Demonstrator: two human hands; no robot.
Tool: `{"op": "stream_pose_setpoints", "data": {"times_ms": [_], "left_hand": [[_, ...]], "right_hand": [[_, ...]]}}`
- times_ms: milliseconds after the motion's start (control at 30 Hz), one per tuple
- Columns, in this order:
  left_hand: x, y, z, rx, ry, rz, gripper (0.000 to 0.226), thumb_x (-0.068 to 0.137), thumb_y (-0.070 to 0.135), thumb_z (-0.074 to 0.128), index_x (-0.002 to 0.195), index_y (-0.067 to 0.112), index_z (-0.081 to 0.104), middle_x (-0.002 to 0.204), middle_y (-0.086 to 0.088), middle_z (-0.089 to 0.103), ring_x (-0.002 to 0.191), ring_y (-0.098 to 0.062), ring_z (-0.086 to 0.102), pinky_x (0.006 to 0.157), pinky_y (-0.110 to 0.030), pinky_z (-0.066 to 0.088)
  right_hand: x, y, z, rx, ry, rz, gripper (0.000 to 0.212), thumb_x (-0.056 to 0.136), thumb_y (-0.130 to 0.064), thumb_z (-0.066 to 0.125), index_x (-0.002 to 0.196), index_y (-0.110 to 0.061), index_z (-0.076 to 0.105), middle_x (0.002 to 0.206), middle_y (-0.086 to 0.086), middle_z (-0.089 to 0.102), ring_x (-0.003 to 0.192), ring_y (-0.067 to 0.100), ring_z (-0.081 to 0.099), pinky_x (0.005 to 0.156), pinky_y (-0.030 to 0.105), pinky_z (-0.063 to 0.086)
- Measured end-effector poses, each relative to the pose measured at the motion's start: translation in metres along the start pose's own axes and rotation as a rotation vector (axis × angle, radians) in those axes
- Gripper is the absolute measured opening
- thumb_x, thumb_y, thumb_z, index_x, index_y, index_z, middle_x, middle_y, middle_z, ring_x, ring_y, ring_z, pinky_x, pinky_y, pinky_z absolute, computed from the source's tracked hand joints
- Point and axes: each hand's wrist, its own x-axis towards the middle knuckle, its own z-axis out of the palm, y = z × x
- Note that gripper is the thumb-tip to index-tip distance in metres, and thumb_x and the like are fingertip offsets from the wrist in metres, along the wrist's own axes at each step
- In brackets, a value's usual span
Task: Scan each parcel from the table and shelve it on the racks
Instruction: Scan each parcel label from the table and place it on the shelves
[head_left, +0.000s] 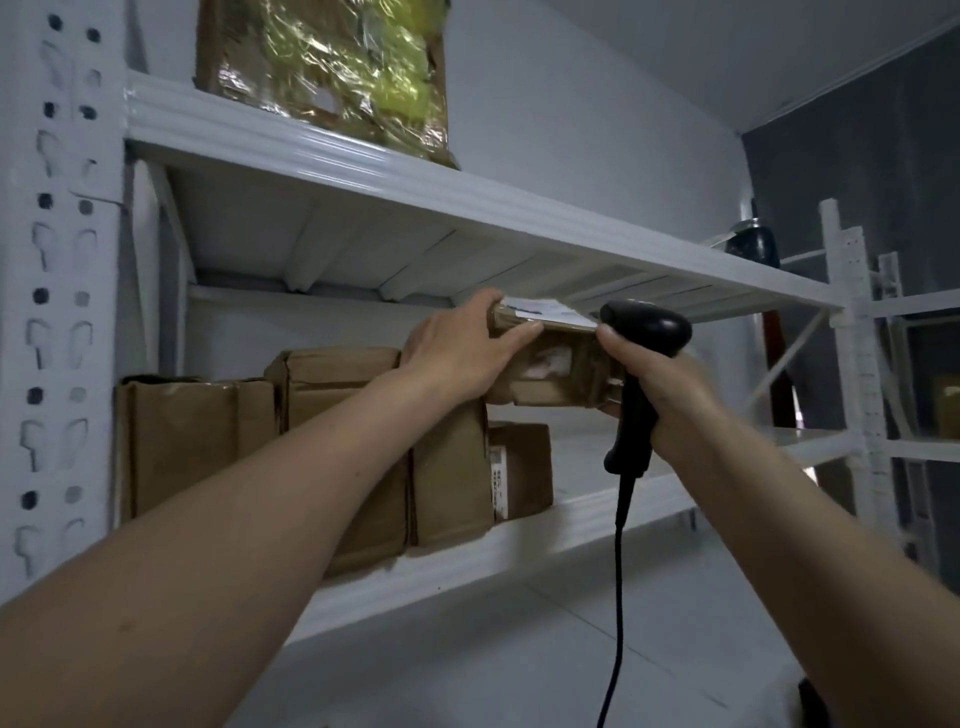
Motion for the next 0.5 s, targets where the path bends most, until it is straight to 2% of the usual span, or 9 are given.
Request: {"op": "stream_pose_setpoints", "data": {"times_ms": [33,200,300,433,500], "left_hand": [[0.006,-0.002,0.003,0.008,-0.011,-0.032,0.062,0.09,0.067,0.045,0.141,0.032,0.041,0.135,0.001,0.058,0.121,-0.025,0.054,0.083,-0.031,0.037],[0.017,-0.008,0.023,0.15,-0.072,-0.16,0.057,0.093,0.063,0.042,0.137,0.027,0.043,0.134,-0.003,0.058,0.12,-0.028,0.054,0.091,-0.035,0.042],[0.02,-0.01,0.03,0.256,-0.112,-0.222,0.058,0.094,0.061,0.041,0.139,0.023,0.042,0.133,-0.004,0.057,0.119,-0.028,0.054,0.101,-0.046,0.042],[0.022,-0.011,0.033,0.398,-0.145,-0.264,0.056,0.093,0.065,0.038,0.129,0.024,0.049,0.123,-0.004,0.061,0.111,-0.027,0.056,0.097,-0.047,0.044],[0.022,-0.012,0.034,0.454,-0.13,-0.273,0.06,0.092,0.069,0.033,0.128,0.025,0.051,0.124,-0.005,0.059,0.113,-0.028,0.054,0.097,-0.047,0.044]], "right_hand": [[0.012,0.004,0.0,-0.002,-0.011,-0.006,0.029,0.08,-0.025,0.076,0.105,-0.018,0.062,0.103,0.008,0.071,0.099,0.024,0.066,0.078,0.038,0.056],[0.059,0.034,0.005,-0.001,-0.082,0.064,0.044,0.08,-0.024,0.076,0.119,-0.013,0.061,0.109,0.01,0.069,0.104,0.026,0.064,0.086,0.04,0.054],[0.073,0.054,0.008,0.022,-0.116,0.11,0.044,0.08,-0.022,0.076,0.12,-0.011,0.061,0.108,0.01,0.07,0.102,0.026,0.065,0.083,0.038,0.054],[0.082,0.07,0.007,0.05,-0.144,0.132,0.038,0.079,-0.018,0.076,0.114,-0.011,0.062,0.102,0.01,0.071,0.097,0.027,0.067,0.078,0.037,0.055],[0.082,0.076,0.008,0.066,-0.157,0.146,0.037,0.079,-0.017,0.076,0.113,-0.011,0.062,0.1,0.01,0.071,0.096,0.026,0.068,0.074,0.035,0.055]]}}
